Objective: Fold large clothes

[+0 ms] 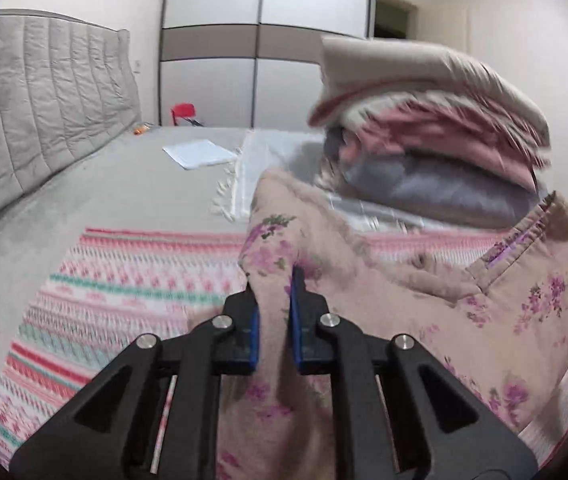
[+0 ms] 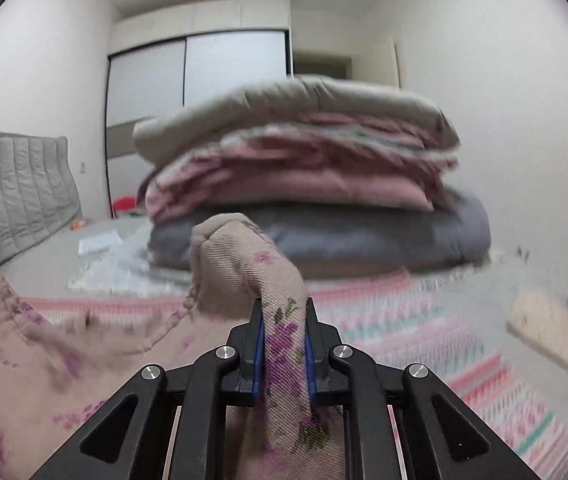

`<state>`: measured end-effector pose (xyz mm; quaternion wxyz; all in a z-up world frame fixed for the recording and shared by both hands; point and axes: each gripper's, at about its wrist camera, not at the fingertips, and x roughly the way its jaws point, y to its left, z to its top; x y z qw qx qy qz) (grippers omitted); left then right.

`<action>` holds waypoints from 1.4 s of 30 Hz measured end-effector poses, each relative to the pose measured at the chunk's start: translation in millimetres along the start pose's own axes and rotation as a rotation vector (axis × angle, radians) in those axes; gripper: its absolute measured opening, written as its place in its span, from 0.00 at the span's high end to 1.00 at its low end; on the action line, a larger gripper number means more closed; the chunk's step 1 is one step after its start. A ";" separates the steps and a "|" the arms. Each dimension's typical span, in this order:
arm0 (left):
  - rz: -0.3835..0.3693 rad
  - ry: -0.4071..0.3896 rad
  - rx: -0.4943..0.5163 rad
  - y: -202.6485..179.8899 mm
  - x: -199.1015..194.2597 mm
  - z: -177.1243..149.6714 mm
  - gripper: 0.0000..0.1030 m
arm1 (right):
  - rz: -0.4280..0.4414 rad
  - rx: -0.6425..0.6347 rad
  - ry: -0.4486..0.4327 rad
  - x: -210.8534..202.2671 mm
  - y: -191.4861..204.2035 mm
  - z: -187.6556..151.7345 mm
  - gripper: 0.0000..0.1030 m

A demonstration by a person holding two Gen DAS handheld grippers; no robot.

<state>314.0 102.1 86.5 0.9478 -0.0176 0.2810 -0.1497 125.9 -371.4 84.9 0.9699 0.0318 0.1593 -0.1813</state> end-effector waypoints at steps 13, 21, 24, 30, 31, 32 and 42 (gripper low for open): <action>0.231 0.360 -0.043 15.2 175.3 -39.8 0.79 | -0.116 -0.072 0.377 188.7 23.7 -8.3 0.81; 0.196 0.375 -0.017 22.1 150.3 -30.3 0.50 | -0.090 -0.074 0.502 190.1 13.6 -25.7 0.46; 0.163 0.306 0.022 20.8 114.9 -29.1 0.26 | -0.027 -0.110 0.465 164.3 13.4 -12.7 0.30; 0.002 0.347 -0.012 38.1 76.8 -44.6 0.19 | 0.062 -0.179 0.447 112.2 10.0 -11.1 0.21; -0.033 0.372 -0.030 42.9 77.0 -48.4 0.19 | 0.099 -0.148 0.468 106.6 2.6 -14.6 0.21; -0.062 0.396 -0.049 48.9 78.9 -52.4 0.19 | 0.133 -0.104 0.492 103.7 -6.2 -18.5 0.20; -0.349 0.597 -0.409 95.3 129.8 -96.6 0.17 | 0.410 0.451 0.782 155.6 -84.9 -78.2 0.20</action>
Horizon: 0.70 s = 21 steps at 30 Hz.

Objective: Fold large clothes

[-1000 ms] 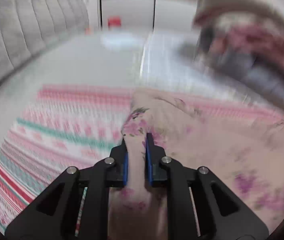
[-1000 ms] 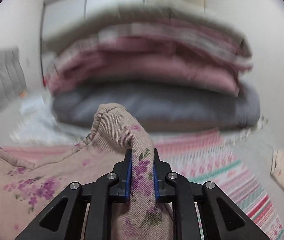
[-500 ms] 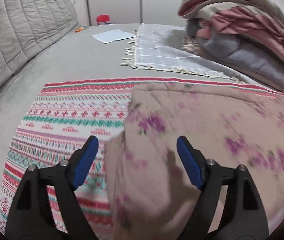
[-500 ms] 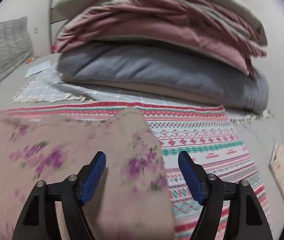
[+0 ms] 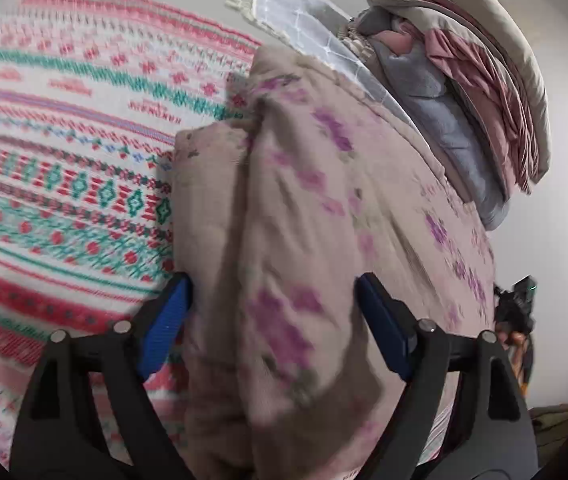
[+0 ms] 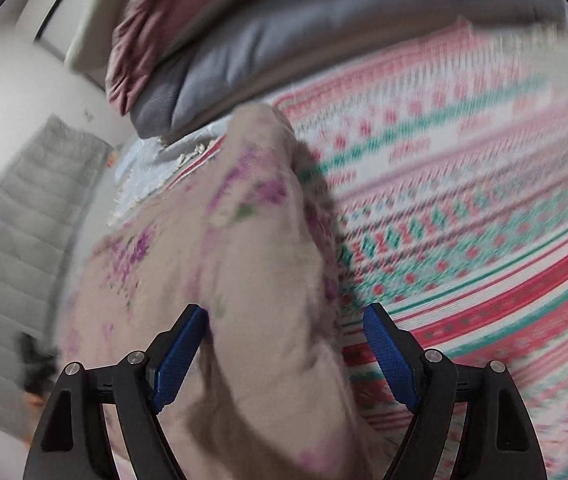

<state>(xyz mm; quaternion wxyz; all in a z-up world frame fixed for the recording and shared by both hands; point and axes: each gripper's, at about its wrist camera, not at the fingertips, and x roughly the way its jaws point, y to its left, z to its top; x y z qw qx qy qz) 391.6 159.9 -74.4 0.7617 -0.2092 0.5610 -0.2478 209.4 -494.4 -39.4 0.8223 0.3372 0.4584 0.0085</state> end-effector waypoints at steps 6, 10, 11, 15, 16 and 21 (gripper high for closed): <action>-0.030 0.006 -0.013 1.0 20.2 6.6 0.06 | 0.173 0.100 0.043 31.3 -18.9 7.9 0.20; 0.022 0.001 0.030 -6.0 26.0 7.2 0.06 | 0.217 0.112 0.059 45.6 -18.5 14.4 0.17; 0.029 -0.006 0.034 -7.7 27.4 7.0 0.06 | 0.219 0.112 0.060 48.2 -17.2 15.7 0.17; 0.050 -0.094 0.023 -14.6 22.8 0.2 0.26 | 0.192 0.116 0.037 51.7 -8.9 16.4 0.27; 0.074 -0.120 0.047 -19.6 19.3 -4.4 0.38 | 0.174 0.100 0.031 51.8 -2.7 16.3 0.37; 0.196 -0.215 0.106 -58.7 -0.4 -15.8 0.69 | 0.101 0.030 -0.037 36.5 34.6 11.4 0.63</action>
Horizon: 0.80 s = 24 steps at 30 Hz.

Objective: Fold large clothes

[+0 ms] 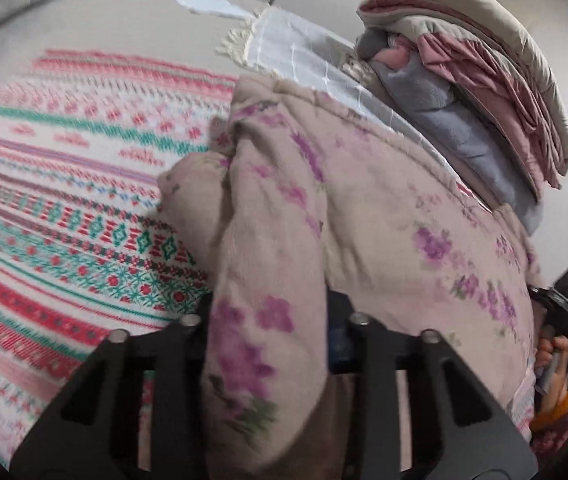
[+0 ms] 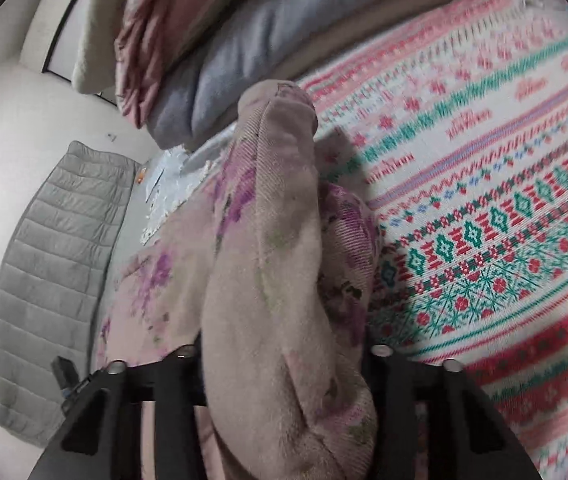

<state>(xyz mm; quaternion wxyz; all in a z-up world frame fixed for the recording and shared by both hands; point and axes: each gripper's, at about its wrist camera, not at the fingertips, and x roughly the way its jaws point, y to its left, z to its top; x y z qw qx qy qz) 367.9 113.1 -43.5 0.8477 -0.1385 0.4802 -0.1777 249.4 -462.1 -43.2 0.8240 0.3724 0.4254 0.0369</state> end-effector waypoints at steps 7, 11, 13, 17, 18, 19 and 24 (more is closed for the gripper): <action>-0.096 -0.087 -0.037 -15.9 -81.9 4.3 0.73 | 0.042 -0.102 -0.118 -58.4 68.3 -15.4 0.68; -0.086 -0.069 -0.040 -17.5 -126.6 -13.0 0.73 | 0.053 -0.144 -0.126 -97.7 94.6 -37.8 0.69; -0.110 -0.045 -0.085 -0.7 -139.9 -27.8 0.72 | 0.051 -0.101 -0.096 -111.2 88.3 -50.1 0.68; 0.013 0.051 -0.022 21.7 -113.8 -64.2 0.58 | -0.024 -0.067 0.014 -102.3 61.1 -75.4 0.58; 0.083 0.121 0.001 28.4 -95.9 -73.6 0.54 | -0.060 -0.065 0.046 -96.1 53.2 -84.8 0.52; 0.115 0.158 0.011 31.8 -85.8 -78.8 0.51 | -0.130 -0.068 0.086 -84.4 43.3 -93.0 0.48; 0.086 0.051 0.034 37.7 -89.7 -72.0 0.45 | -0.218 -0.096 0.070 -80.4 19.0 -114.4 0.35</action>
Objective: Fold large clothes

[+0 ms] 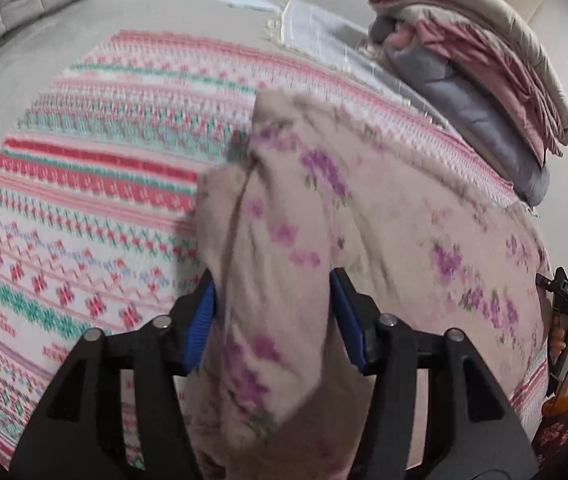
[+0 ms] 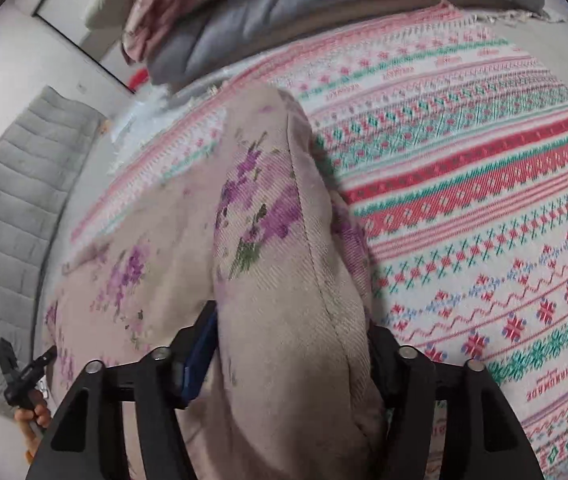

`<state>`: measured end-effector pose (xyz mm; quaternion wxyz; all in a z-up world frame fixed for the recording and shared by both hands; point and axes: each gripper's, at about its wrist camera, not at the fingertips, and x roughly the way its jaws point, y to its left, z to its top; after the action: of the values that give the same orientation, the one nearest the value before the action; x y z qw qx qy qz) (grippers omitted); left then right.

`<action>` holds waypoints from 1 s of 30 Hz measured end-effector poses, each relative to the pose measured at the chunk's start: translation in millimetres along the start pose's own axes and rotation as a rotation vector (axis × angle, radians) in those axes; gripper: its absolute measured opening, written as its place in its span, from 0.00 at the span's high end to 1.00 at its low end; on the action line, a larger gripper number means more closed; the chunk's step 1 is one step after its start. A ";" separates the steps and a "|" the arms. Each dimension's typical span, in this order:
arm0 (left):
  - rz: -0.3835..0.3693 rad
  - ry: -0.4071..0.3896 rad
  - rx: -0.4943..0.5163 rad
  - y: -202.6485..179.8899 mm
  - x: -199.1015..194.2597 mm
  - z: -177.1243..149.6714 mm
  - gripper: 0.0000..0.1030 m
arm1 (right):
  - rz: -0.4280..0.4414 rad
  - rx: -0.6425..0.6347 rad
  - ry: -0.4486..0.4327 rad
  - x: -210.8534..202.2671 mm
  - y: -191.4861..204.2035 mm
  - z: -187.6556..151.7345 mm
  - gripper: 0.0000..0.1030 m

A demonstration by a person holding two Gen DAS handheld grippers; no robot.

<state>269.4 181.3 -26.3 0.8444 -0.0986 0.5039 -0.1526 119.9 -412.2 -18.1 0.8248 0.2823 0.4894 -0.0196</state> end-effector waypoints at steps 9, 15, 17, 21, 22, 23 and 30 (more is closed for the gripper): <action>0.042 -0.034 0.106 -15.2 49.1 57.2 0.47 | -0.132 -0.118 -0.181 0.9 26.0 39.7 0.32; -0.003 -0.207 0.106 -36.6 16.8 64.0 0.87 | -0.144 -0.222 -0.299 16.4 53.0 58.2 0.84; -0.028 -0.326 0.067 -33.3 -7.6 59.6 0.87 | -0.147 -0.252 -0.392 5.4 61.0 56.7 0.85; 0.067 -0.343 0.026 -24.8 8.3 58.9 0.87 | -0.140 -0.280 -0.529 -10.4 73.0 61.5 0.85; 0.092 -0.275 0.012 -20.6 28.5 60.1 0.87 | -0.158 -0.283 -0.519 -1.9 75.2 67.8 0.85; 0.125 -0.173 -0.004 -16.2 55.7 59.6 0.87 | -0.175 -0.282 -0.498 6.1 75.8 72.6 0.85; 0.248 -0.051 0.063 -32.2 77.3 59.8 0.74 | -0.430 -0.189 -0.191 92.1 45.9 88.3 0.80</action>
<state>351.5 124.4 -51.2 0.8719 -0.0128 0.4858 -0.0601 252.3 -394.0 -41.0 0.8669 0.0902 0.4579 -0.1751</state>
